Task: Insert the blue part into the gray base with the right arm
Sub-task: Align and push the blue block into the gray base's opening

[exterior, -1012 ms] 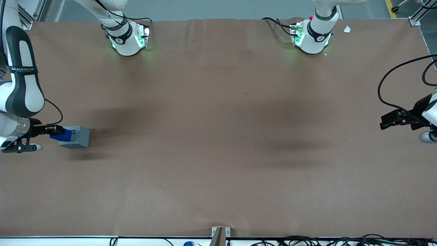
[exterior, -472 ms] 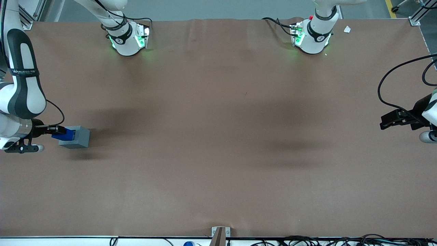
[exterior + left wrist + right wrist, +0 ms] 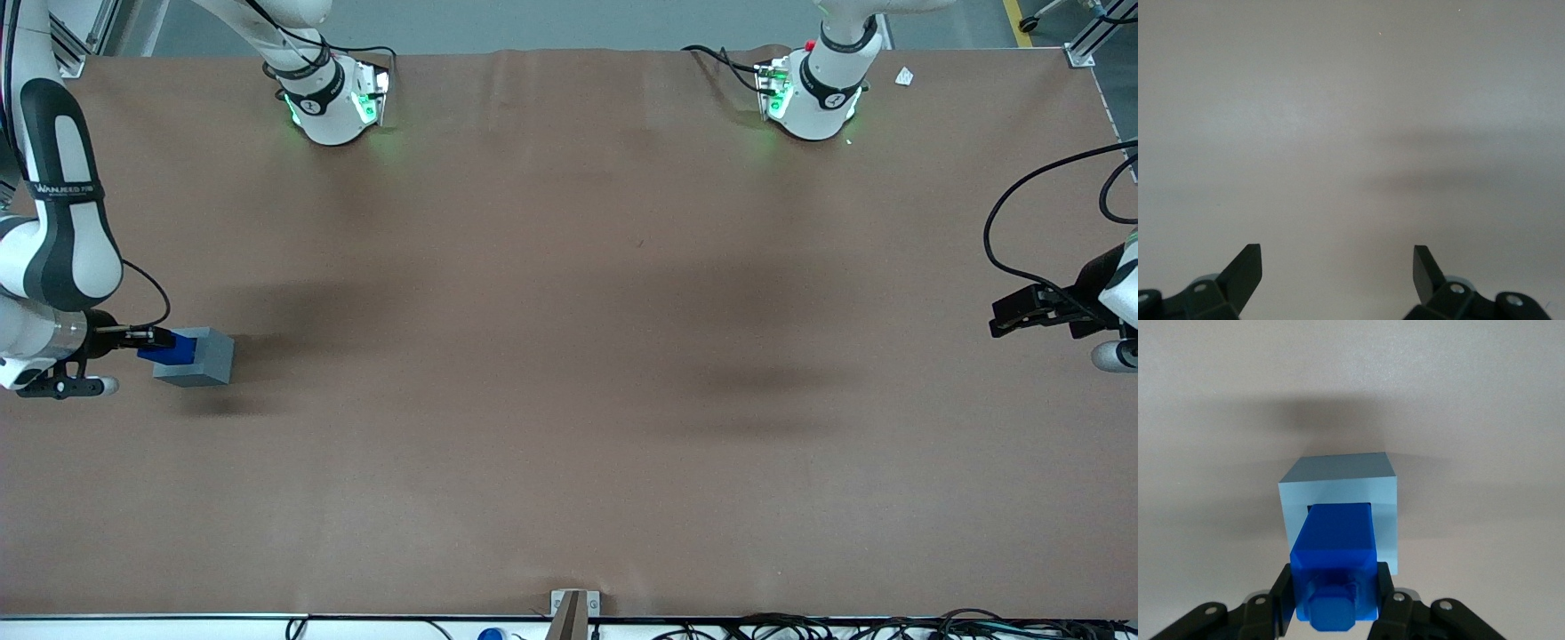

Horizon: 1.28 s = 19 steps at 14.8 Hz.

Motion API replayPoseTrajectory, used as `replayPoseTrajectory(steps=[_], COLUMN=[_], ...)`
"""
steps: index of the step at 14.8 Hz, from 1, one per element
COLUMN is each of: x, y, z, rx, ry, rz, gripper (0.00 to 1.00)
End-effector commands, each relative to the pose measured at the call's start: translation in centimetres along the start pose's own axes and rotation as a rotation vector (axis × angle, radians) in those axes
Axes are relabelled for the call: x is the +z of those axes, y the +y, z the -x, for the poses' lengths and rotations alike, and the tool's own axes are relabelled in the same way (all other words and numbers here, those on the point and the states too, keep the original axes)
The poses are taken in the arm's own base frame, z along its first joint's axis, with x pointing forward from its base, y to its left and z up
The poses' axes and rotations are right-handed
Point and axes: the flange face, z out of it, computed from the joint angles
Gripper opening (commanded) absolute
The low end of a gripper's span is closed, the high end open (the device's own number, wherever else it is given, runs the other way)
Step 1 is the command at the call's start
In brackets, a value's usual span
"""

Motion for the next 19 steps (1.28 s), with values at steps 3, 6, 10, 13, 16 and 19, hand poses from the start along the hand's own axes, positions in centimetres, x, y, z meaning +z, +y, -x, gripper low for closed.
replayPoseTrajectory(steps=[3,6,10,13,16,19], x=[0.3,0.9,1.3,1.7,1.7,1.6], y=[0.1,0.0,0.0,0.3,0.3,0.2], z=[0.2,0.1,-0.1,-0.1,-0.1,-0.1], rx=[0.015,0.013,0.013,0.016,0.016,0.013], ry=[-0.005,-0.012,-0.012,-0.018,-0.018,-0.016], rz=[-0.011,-0.014,-0.014,-0.016,-0.016,-0.015], gripper=[0.15,0.15,0.16,0.2,0.39,0.73])
